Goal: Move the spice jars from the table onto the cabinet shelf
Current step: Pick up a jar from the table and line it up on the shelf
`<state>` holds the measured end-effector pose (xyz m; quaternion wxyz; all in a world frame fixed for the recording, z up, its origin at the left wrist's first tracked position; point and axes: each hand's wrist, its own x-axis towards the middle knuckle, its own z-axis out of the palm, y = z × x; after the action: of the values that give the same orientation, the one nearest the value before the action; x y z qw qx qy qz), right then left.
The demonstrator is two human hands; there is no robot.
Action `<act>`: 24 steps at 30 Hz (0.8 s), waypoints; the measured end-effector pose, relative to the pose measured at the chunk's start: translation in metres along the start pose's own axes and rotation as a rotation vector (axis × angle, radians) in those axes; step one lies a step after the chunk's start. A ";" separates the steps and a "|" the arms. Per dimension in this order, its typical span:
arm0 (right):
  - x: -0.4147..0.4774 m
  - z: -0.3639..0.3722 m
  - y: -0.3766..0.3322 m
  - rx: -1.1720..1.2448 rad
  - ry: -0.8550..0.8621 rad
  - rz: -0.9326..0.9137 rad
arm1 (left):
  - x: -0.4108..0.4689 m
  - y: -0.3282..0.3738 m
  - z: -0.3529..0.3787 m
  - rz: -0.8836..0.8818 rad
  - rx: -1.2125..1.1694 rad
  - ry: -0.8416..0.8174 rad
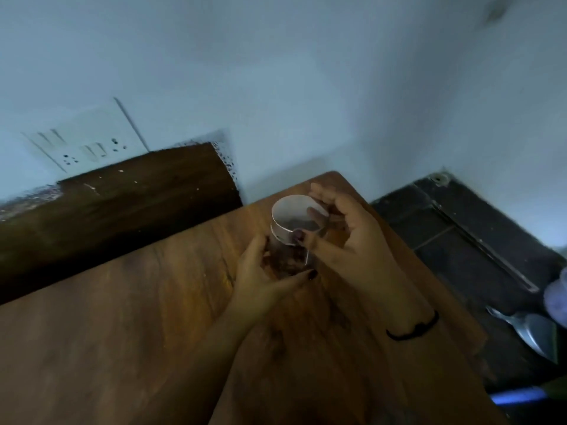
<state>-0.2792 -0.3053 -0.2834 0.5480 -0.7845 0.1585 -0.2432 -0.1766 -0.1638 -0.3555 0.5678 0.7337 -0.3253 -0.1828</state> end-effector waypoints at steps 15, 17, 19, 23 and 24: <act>0.016 0.033 -0.040 0.282 -0.160 0.028 | 0.017 0.088 -0.090 0.166 -0.314 -0.019; 0.017 0.041 -0.048 0.308 -0.247 0.055 | 0.017 0.093 -0.095 0.173 -0.340 -0.047; 0.016 0.049 -0.056 0.349 -0.291 0.085 | 0.016 0.093 -0.098 0.129 -0.373 -0.079; 0.015 0.060 -0.068 0.477 -0.283 0.081 | 0.013 0.089 -0.102 0.116 -0.400 -0.138; 0.016 0.062 -0.070 0.505 -0.266 0.075 | 0.013 0.089 -0.102 0.108 -0.407 -0.141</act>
<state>-0.2328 -0.2401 -0.2324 0.7504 -0.6420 0.0486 -0.1497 -0.1256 -0.1127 -0.2397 0.6890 0.5708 -0.3595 -0.2650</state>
